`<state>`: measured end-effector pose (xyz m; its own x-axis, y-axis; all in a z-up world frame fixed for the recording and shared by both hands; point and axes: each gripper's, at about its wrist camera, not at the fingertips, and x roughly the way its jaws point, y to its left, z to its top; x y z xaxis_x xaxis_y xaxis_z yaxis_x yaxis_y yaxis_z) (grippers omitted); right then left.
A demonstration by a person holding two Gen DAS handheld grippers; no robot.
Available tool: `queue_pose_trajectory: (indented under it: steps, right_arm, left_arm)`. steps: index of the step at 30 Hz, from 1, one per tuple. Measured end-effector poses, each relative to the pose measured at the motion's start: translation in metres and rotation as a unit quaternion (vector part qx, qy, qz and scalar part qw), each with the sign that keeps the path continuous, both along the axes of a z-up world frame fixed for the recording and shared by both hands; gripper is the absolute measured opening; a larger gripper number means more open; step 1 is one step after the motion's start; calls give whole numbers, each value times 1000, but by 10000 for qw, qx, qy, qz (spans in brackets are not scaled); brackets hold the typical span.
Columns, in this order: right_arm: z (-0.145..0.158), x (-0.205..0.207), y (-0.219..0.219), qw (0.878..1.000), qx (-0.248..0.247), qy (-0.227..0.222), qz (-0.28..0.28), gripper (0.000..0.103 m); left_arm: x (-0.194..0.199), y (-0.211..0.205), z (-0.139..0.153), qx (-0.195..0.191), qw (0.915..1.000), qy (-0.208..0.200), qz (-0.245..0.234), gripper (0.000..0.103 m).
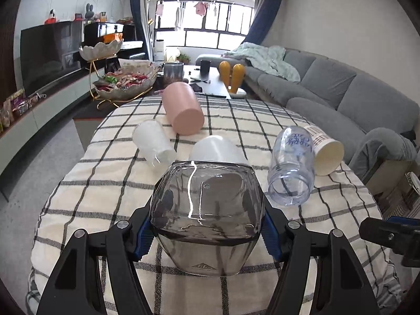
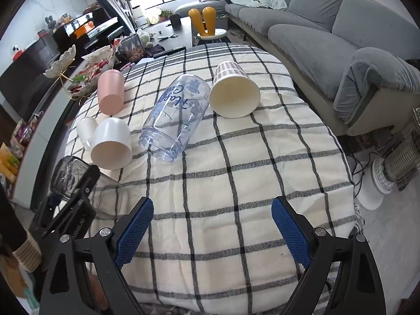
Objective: Flip cup upside down
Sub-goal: 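Carry the cup with the left tool and turn it base up, then lower the cup rim-down onto the cloth and open the left tool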
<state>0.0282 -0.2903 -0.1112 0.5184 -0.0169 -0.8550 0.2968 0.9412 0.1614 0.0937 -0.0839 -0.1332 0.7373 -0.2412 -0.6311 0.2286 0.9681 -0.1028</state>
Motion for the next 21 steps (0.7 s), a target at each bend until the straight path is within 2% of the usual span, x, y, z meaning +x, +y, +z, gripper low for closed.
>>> queue_pose_trajectory:
  steps: [9, 13, 21]
  right_arm:
    - [-2, 0, -5, 9999, 78, 64, -62, 92]
    - [0, -1, -5, 10000, 44, -2, -24, 92]
    - [10, -6, -4, 9997, -124, -221, -18, 92]
  left_arm:
    - [-8, -8, -3, 216, 9997, 70, -32, 69]
    - [-12, -6, 1, 253, 9997, 70, 29, 80]
    - [-20, -1, 12, 329, 9987, 374, 88, 83]
